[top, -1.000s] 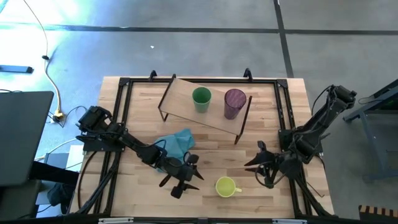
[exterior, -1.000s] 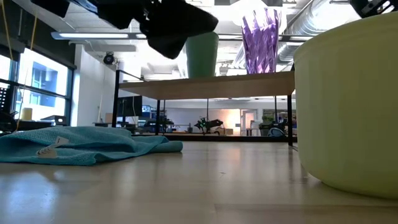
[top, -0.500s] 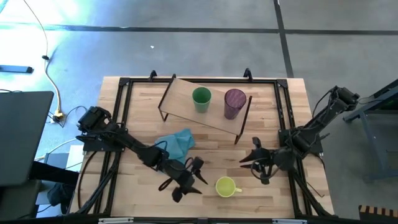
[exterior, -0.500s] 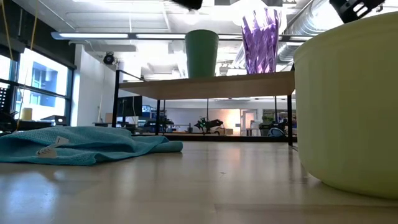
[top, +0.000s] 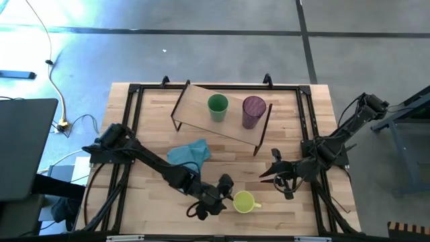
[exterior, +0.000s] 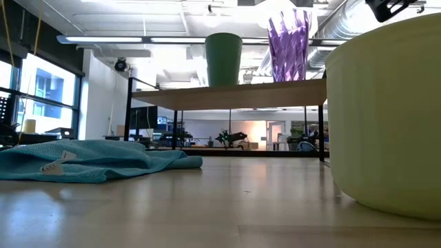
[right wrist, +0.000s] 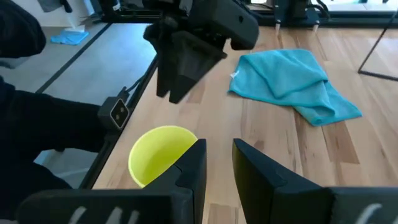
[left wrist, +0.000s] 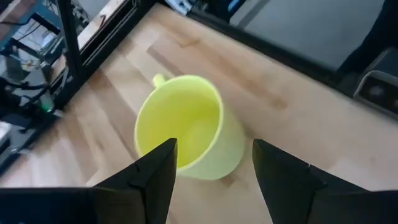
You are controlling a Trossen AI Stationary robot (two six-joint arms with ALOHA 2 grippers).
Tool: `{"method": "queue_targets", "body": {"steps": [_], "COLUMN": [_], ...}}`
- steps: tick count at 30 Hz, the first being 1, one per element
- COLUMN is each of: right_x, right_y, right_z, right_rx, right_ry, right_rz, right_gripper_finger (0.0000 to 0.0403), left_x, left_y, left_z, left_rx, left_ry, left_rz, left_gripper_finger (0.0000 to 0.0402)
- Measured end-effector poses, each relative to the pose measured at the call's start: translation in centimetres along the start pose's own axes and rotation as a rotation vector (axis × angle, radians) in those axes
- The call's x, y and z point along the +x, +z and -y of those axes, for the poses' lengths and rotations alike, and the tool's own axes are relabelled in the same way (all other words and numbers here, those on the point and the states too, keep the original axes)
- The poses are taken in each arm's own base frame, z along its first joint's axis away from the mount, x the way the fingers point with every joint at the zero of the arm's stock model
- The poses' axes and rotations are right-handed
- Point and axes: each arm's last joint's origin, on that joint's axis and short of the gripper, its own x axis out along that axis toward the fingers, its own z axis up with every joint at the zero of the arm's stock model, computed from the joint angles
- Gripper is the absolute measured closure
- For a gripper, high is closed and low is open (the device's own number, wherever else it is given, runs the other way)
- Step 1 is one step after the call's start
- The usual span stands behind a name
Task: Stack small to large cups/mugs on shelf
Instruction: Put the yellow mug on the shelf
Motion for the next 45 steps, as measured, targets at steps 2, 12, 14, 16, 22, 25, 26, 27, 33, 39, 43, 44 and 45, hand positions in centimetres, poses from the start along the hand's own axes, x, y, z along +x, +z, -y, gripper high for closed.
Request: {"method": "queue_targets", "body": {"steps": [2,12,14,16,22,25,26,27,33,39,43,44,45], "right_x": [-0.2,-1.4,-1.4,-1.5,-1.5,-1.5,-1.5,-1.5,-1.5,-1.5,-1.5,-1.5,-1.5], "right_y": [0.1,0.7,0.7,0.7,0.7,0.7,0.6,0.6,0.5,0.4,0.3,0.3,0.3], "right_z": [0.1,0.3,0.4,0.5,0.5,0.5,0.5,0.5,0.6,0.6,0.6,0.6,0.6], "right_rx": [-0.012,-0.068,-0.076,-0.078,-0.078,-0.081,-0.083,-0.084,-0.088,-0.091,-0.097,-0.097,-0.097], "right_ry": [0.003,0.024,0.024,0.02,0.017,0.015,0.014,0.013,0.011,0.011,0.011,0.01,0.01], "right_rz": [0.004,0.053,0.056,0.053,0.055,0.047,0.045,0.042,0.03,0.023,0.009,0.008,0.007], "right_gripper_finger": [0.0336,0.0336,0.0336,0.0336,0.0336,0.0336,0.0336,0.0336,0.0336,0.0336,0.0336,0.0336,0.0336], "left_x": [0.3,0.4,0.6,0.8,0.9,0.8,0.8,0.8,1.2,2.1,2.4,2.5,2.6], "left_y": [0.2,-0.3,-0.3,-0.5,-0.9,-1.1,-1.1,-1.1,-1.5,-2.2,-2.3,-2.4,-2.5], "left_z": [-0.1,-1.0,-1.0,-0.9,-2.9,-4.1,-4.4,-4.6,-4.9,-4.4,-4.3,-4.2,-4.2], "left_rx": [0.024,0.106,0.118,0.1,-0.223,-0.425,-0.488,-0.539,-0.75,-0.934,-0.955,-0.96,-0.963], "left_ry": [0.019,0.055,0.053,0.049,0.053,0.065,0.06,0.047,0.029,0.037,0.046,0.048,0.049], "left_rz": [-0.009,-0.045,-0.046,-0.047,-0.009,0.003,0.012,0.022,0.028,-0.011,-0.005,-0.016,-0.02], "left_gripper_finger": [0.0204,0.0204,0.0204,0.0204,0.0204,0.0204,0.0204,0.0204,0.0204,0.0204,0.0204,0.0204,0.0204]}}
